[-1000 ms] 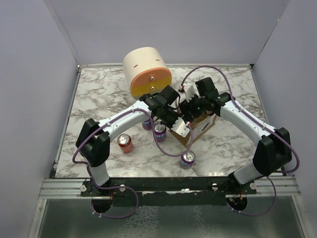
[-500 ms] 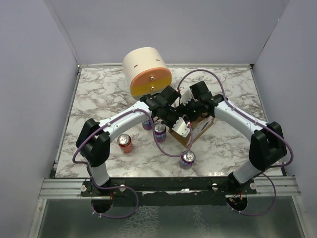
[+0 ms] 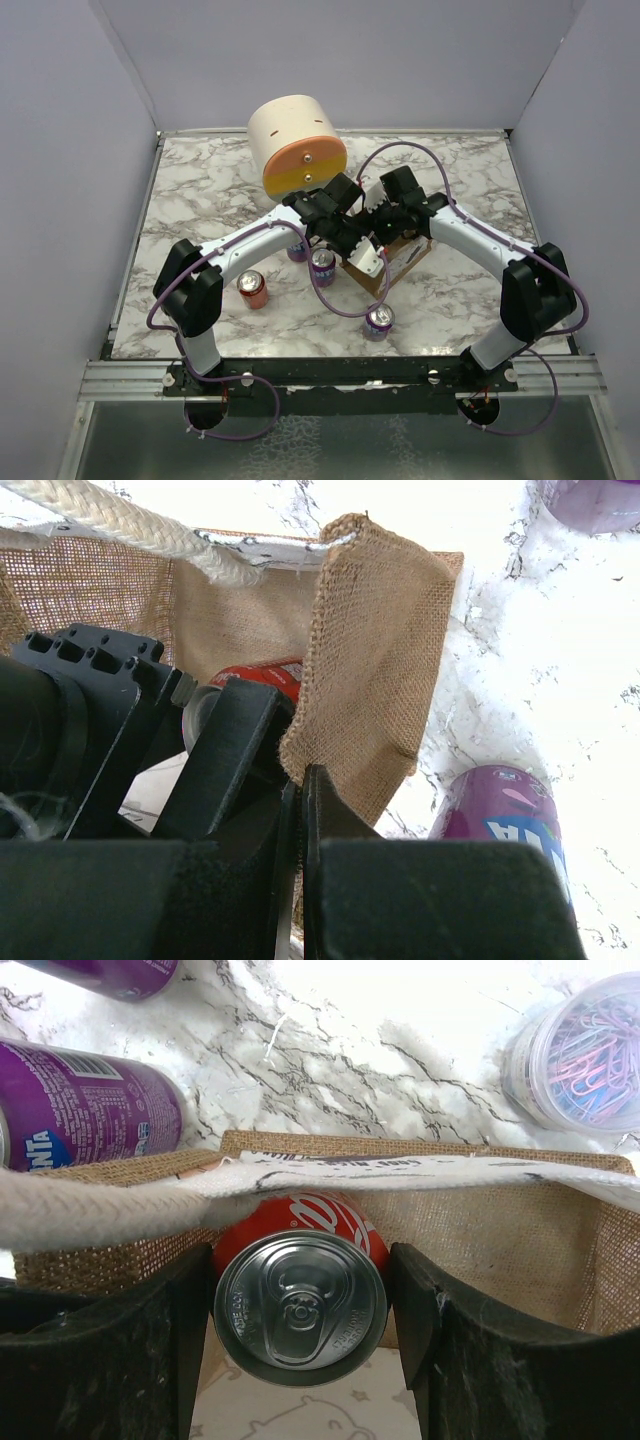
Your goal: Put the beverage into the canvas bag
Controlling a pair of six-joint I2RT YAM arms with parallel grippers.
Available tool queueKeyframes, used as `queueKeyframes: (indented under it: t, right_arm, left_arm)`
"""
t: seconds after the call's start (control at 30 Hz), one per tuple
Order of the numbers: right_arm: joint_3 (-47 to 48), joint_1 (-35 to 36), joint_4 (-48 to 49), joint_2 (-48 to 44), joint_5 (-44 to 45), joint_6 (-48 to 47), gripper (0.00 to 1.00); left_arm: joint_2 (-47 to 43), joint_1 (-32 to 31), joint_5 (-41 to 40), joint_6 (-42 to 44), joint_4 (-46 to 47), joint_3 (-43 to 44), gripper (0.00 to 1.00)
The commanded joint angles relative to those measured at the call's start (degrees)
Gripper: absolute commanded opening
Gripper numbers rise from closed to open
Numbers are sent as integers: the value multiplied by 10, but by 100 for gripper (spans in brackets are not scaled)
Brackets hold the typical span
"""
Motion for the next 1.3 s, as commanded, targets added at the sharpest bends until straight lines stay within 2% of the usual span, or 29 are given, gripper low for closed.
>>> queueKeyframes:
  t: [0.0,0.2,0.27,0.37,0.5,0.57,0.9,1.27]
  right_arm:
    - [-6,8,27,13,-28,26,18]
    - [9,8,19,14,-45,29,35]
    - [11,8,17,15,-45,31,44]
    - [20,8,11,18,-41,30,48]
    - [35,8,3,20,-46,30,66]
    - [39,8,-1,21,-46,30,71]
    - [46,8,-4,4,-37,26,76]
    - [43,8,0,-16,12,14,76]
  left_arm:
    - [8,-5,4,8,3,-11,5]
    - [9,-6,6,9,1,-12,5]
    - [9,-6,5,11,-1,-12,5]
    - [9,-6,2,14,-4,-13,5]
    - [8,-6,1,19,-10,-15,5]
    - [8,-5,-1,20,-11,-16,5]
    - [5,-6,3,27,-23,-15,5]
    - [-5,-6,8,38,-39,-5,5]
